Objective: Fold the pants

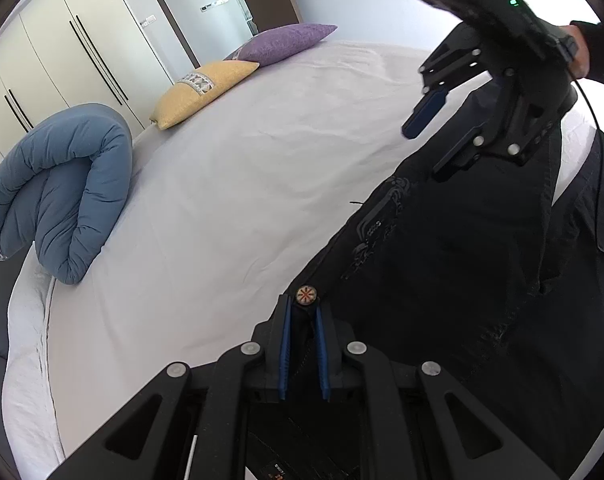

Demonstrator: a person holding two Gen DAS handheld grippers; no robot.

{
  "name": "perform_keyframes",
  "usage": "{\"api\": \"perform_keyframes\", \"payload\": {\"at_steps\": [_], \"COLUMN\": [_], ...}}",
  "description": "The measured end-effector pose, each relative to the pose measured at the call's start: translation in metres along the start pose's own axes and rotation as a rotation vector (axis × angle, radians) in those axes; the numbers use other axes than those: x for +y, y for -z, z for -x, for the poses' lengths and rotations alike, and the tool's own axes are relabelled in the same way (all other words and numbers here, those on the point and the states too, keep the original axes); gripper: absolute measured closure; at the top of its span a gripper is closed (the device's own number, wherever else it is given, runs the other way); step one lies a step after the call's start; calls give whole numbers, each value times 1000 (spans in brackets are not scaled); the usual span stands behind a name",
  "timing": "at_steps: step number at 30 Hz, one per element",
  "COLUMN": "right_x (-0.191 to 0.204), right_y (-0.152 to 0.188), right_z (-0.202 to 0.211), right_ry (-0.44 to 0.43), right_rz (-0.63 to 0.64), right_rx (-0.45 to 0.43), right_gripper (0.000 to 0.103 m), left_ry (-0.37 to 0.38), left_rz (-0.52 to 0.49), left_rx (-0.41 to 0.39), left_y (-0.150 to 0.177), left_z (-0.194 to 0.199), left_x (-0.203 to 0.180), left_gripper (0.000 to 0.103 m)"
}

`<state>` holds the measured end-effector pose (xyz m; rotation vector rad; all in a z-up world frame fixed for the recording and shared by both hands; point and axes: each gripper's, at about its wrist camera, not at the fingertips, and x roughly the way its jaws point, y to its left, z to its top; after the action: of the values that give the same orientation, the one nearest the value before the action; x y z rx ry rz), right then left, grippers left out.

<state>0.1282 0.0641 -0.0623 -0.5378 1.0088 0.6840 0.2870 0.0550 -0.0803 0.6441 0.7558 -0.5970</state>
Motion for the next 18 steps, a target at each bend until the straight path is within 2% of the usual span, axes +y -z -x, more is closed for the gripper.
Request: {"api": "perform_keyframes", "payload": {"at_steps": [3,5,6,8,11,13,18], "right_x": [-2,4,1,3,-1,-4,1], "right_y": [-5,-10,-12,-14,-11,-9,-12], "right_z": [-6,-11,-14,-20,-25,-22,-12], "right_ry": [-8,-22,-27,-18,-21,-27,-21], "right_rz": [22,21,21,23,8,-11,-56], "right_rx": [23,34,48,80,123,127,118], "right_gripper": [55,63,70,71,80,90,101], "left_ry": [-9,-6,-4,-3,0,-2,-7], "left_rz": [-20,-20,-18,-16,-12,-14,5], "left_rx": [0,-3,-5,-12,-16,-14,-21], "left_y": [-2,0,0,0,0,0,0], "left_z": [-4,-5,-3,-3,-3,-3,-1], "left_x": [5,8,8,12,14,15,19], "left_gripper": [91,91,91,91,91,91,91]}}
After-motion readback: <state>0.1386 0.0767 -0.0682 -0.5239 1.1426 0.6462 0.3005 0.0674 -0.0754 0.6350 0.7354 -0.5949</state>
